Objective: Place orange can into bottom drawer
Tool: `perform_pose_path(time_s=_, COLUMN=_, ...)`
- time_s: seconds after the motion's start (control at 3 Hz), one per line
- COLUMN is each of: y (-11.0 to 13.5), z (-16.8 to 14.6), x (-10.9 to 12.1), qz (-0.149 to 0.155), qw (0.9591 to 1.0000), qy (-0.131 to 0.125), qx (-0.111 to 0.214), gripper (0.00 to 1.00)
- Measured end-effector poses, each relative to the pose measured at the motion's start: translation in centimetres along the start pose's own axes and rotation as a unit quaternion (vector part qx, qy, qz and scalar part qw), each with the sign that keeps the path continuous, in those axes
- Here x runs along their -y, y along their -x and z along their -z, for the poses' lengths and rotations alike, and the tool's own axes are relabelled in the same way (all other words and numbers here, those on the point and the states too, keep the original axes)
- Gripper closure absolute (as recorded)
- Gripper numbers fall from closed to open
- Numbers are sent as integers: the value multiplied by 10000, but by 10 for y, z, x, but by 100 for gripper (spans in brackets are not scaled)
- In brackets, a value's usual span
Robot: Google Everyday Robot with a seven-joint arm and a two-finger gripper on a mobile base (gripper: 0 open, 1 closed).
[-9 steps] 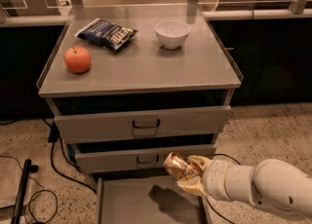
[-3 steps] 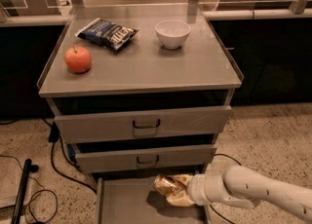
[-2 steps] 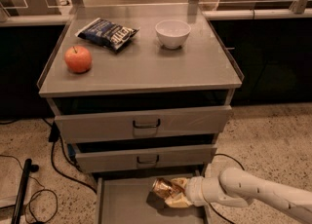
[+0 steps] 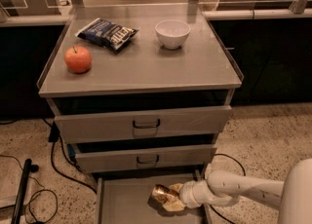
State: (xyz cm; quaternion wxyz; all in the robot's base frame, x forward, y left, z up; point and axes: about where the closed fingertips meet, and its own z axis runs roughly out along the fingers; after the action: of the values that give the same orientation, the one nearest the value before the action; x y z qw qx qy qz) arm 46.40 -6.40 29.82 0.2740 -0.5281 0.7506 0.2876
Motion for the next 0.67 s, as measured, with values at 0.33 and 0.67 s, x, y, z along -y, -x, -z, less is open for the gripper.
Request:
perform_pose_path(time_s=0.33, y=-1, z=-7, x=1, qz=-29, qw=10000, qy=57, qx=15, gripper=100)
perform_pose_path(time_s=0.67, y=-12, z=-25, x=7, qz=-73, qw=9998, qy=169, qx=74, gripper=100)
